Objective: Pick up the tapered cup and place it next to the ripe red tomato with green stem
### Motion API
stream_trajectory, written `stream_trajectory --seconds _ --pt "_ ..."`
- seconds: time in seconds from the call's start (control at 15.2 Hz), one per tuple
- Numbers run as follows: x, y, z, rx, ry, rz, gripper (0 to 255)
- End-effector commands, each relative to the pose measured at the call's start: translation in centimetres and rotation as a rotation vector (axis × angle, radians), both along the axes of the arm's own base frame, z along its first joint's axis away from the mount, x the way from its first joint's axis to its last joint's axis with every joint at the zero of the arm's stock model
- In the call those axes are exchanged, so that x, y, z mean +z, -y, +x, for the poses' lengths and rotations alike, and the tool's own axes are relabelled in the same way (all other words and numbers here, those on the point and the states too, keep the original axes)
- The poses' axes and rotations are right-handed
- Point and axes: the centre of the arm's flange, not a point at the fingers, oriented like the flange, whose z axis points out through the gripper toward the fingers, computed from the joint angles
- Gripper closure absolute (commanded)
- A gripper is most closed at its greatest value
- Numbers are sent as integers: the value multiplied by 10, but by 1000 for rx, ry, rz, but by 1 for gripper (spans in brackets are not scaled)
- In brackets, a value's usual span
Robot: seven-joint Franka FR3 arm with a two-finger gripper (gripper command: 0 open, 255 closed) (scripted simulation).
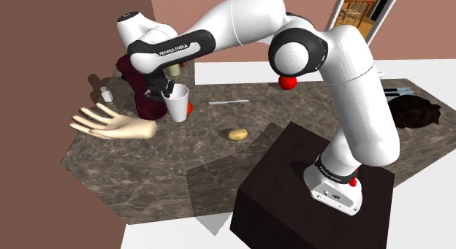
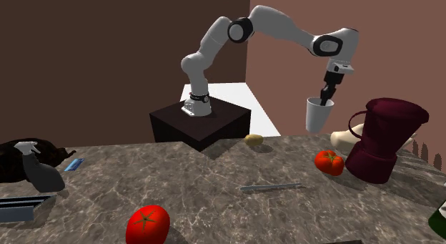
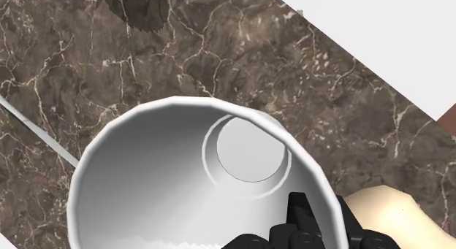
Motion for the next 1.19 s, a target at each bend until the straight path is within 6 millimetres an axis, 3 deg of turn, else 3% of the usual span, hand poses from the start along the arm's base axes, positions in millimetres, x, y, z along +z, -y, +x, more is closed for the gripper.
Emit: stream_trajectory --seconds 0.0,1.12 --pt "-12 0 0 0 1 0 255" --pt "-102 0 0 0 1 0 255"
